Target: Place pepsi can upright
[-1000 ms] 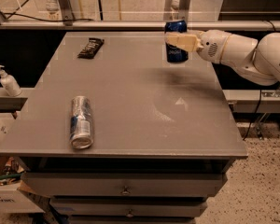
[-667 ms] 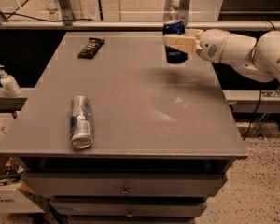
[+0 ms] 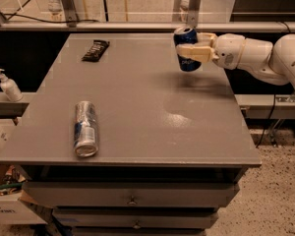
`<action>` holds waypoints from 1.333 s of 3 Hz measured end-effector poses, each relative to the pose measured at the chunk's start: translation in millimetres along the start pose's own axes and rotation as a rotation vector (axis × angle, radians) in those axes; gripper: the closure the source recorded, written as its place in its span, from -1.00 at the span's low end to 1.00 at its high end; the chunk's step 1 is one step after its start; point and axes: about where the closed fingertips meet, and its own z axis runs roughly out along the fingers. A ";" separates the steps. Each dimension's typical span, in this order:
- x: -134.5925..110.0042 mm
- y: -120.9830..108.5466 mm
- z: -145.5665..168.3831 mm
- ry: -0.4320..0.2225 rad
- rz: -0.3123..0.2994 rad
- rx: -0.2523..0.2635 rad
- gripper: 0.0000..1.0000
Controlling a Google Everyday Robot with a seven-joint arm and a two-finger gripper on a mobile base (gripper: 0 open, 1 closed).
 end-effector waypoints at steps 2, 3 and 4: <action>29.4 11.3 -14.5 -0.049 0.025 -0.036 1.00; 39.7 13.9 -19.3 -0.069 0.044 -0.046 0.66; 44.3 14.8 -25.3 -0.096 0.045 -0.034 0.19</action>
Offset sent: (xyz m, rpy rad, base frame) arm -0.0252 -0.0192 -0.0500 0.0912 0.0112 0.0513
